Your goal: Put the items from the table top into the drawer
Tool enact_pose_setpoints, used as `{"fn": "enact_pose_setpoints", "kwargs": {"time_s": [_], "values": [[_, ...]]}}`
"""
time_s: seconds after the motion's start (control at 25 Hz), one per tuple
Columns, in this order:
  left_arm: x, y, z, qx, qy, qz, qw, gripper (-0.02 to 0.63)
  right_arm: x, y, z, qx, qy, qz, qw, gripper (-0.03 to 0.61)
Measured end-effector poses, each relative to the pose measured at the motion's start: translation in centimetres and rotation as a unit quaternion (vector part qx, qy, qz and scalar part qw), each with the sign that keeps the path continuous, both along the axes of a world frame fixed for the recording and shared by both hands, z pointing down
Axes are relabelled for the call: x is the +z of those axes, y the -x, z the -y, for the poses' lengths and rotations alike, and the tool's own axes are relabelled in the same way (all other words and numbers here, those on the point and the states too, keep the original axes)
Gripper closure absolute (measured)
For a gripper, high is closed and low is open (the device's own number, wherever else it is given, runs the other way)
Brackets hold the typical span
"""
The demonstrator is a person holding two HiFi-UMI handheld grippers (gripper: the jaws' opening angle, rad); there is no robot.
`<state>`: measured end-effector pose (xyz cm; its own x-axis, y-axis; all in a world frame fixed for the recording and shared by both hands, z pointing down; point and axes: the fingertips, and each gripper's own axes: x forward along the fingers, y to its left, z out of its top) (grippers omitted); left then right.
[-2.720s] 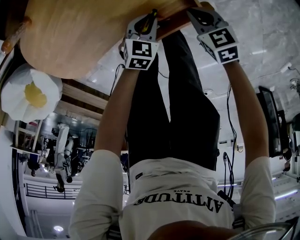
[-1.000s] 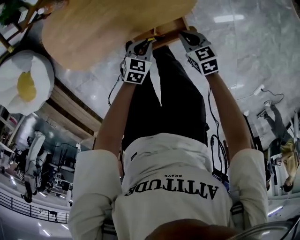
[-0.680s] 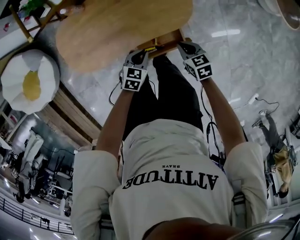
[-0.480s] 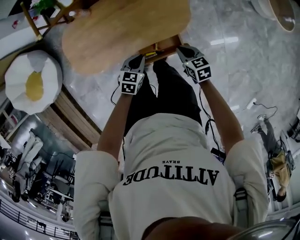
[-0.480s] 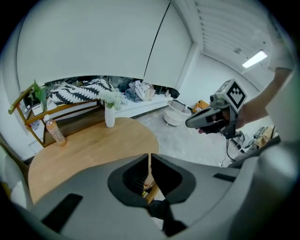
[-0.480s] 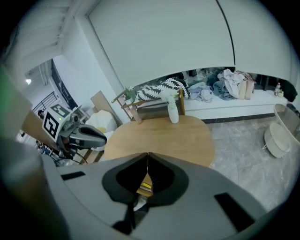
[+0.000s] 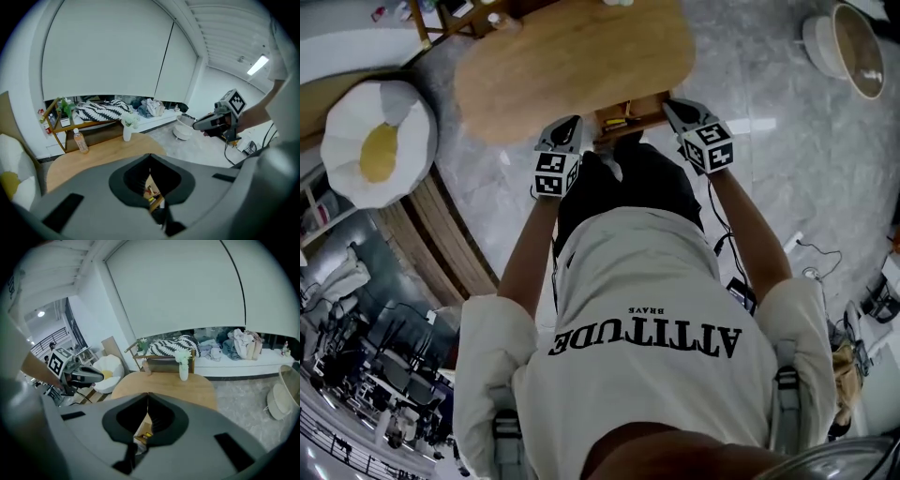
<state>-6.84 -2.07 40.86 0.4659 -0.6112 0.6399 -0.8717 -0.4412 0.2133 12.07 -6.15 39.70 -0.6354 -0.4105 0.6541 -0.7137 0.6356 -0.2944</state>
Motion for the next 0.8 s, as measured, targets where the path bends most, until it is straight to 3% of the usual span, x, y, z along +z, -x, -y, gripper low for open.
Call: {"fn": "enact_pose_setpoints", "kwargs": {"time_s": [0.28,0.8], "values": [[-4.4,6.0,-3.4,-0.04,-0.038,0.0,0.9985,0.592,-3.7,2.9,-2.5,-0.018,-0.042,-0.022,0.999,0.558],[-9.4,13.3,-10.5,-0.047,-0.084,-0.012,0.9953,0.592,-7.2,7.6,-9.3,-0.008,-0.109,-0.041,0.993,0.558]]}}
